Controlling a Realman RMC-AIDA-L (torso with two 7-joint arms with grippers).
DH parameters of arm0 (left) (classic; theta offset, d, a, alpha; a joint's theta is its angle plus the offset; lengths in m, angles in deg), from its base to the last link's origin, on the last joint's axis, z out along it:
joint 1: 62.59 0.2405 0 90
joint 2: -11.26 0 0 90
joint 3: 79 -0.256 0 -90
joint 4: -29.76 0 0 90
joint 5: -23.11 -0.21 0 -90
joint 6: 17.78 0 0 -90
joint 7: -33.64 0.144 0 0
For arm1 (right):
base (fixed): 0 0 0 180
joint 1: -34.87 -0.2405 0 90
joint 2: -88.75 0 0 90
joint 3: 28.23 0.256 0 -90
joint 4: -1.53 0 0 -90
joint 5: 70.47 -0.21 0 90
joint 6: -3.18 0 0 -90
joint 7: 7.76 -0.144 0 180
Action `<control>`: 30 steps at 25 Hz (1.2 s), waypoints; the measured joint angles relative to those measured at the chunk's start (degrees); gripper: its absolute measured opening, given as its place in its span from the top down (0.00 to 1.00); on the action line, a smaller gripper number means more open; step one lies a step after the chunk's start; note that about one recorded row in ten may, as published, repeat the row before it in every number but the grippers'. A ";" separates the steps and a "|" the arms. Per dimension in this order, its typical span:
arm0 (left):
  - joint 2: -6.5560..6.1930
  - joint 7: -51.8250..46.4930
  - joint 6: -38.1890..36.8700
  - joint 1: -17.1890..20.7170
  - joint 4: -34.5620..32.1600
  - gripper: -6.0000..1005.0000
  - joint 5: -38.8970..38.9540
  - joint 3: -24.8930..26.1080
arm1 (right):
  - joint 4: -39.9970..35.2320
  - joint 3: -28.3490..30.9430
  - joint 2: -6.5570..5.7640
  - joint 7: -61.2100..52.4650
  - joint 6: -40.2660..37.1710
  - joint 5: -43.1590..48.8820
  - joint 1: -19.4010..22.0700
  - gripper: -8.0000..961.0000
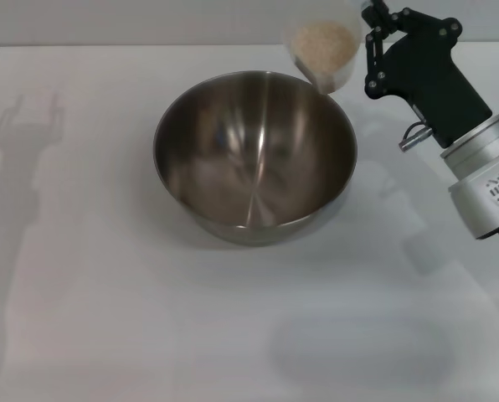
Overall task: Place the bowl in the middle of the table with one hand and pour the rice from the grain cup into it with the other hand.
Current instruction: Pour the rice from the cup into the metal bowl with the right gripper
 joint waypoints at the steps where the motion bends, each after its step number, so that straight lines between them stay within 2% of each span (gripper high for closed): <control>1: 0.00 0.00 -0.05 0.00 0.00 0.47 0.00 0.00 | 0.03 -0.01 -0.01 0.77 0.01 0.29 -0.06 0.99; 4: 0.03 0.00 -0.28 0.00 0.00 0.47 -0.01 0.03 | -0.26 -0.28 -0.01 3.90 0.04 2.05 -0.22 0.99; 10: -0.04 -0.05 -0.71 0.04 0.00 0.47 0.11 0.10 | 2.46 0.56 0.08 21.98 -0.55 4.45 0.71 0.99; 16: -0.10 -0.05 -0.78 0.07 -0.08 0.47 0.15 0.12 | 4.42 1.73 0.05 31.89 -0.77 4.48 0.78 0.99; 30: -0.06 -0.01 -0.78 -0.20 -0.05 0.47 0.17 0.26 | 4.16 3.24 0.01 40.22 -2.19 8.45 0.73 0.99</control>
